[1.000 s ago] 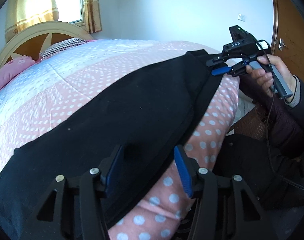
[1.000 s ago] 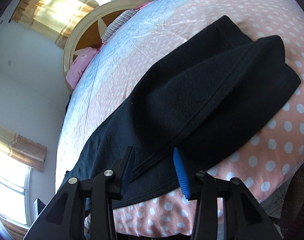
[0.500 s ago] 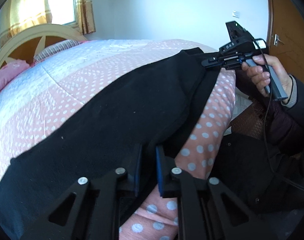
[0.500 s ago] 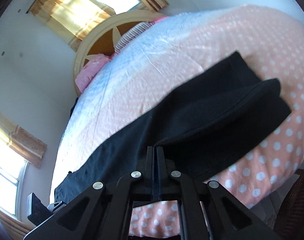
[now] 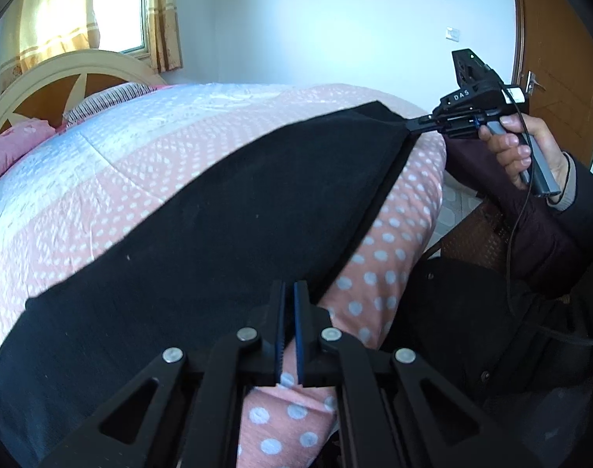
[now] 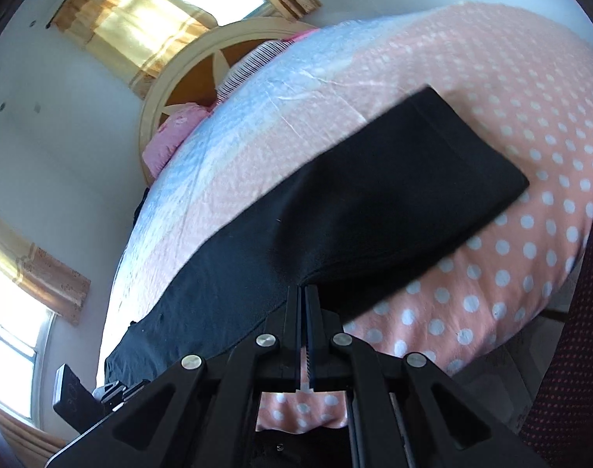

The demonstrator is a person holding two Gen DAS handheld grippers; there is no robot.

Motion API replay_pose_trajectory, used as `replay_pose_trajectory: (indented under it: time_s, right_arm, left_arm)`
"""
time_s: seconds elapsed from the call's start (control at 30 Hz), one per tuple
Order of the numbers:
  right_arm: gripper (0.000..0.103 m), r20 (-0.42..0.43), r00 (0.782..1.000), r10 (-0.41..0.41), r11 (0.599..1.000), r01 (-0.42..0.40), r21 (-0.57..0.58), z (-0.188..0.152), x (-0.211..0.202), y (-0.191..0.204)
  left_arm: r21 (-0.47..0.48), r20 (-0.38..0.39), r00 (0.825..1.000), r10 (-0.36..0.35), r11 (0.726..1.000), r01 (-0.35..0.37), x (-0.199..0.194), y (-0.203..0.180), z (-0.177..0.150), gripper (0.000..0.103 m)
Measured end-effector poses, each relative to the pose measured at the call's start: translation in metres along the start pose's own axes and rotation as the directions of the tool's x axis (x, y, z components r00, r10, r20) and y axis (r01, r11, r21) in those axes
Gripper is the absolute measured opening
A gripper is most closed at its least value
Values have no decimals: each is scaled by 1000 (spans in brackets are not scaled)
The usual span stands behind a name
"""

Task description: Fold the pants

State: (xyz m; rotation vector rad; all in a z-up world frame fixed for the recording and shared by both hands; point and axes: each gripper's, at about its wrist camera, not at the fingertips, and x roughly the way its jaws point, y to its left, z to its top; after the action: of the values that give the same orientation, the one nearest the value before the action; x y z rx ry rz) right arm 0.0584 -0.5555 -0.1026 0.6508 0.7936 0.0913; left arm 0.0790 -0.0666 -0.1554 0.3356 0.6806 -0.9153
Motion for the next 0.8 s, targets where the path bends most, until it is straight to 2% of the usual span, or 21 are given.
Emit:
replay_pose_trajectory:
  time_s: [0.13,0.23,0.27,0.33,0.37,0.4,0.6,0.8]
  right_arm:
    - [1,7,1000,2,1000,-1,-3,1,0,0]
    - [1,3,1000,4,1000,-4,5,2,1,-1]
    - [1,6,1000,7,1000,-7,0,2,0,0]
    - [1,17,1000,20,1000,-20,-11,3,-3,4]
    - [1,26,999,28,999,-27,-20,4,-6,7]
    - [1,34,999,34,999,-33,-32,6,-9,10]
    - [1,36,998,48,998,-46,-49,8,-11,15]
    - [1,32,999,41,998,-39,-50,8,-9,14]
  left_arm:
    - [-15,14,1000,-4,1000,5,-2,2,1,4]
    - [-9,56,998,1,1000,0,-5,3,3,4]
    - [-6,49,999,-4,1000,5,-4,1,5,8]
    - [20,41,999,20,1000,-21,0,-5,7,25]
    - [41,45,999,23,999,-25,2,-10,8,40]
    - [54,47,999,23,998,-25,3,-13,9,49]
    - [112,-8,999,40,993,-38,26,-19,10,49]
    - [83,-39,999,19,996,-16,30,-10,12,29]
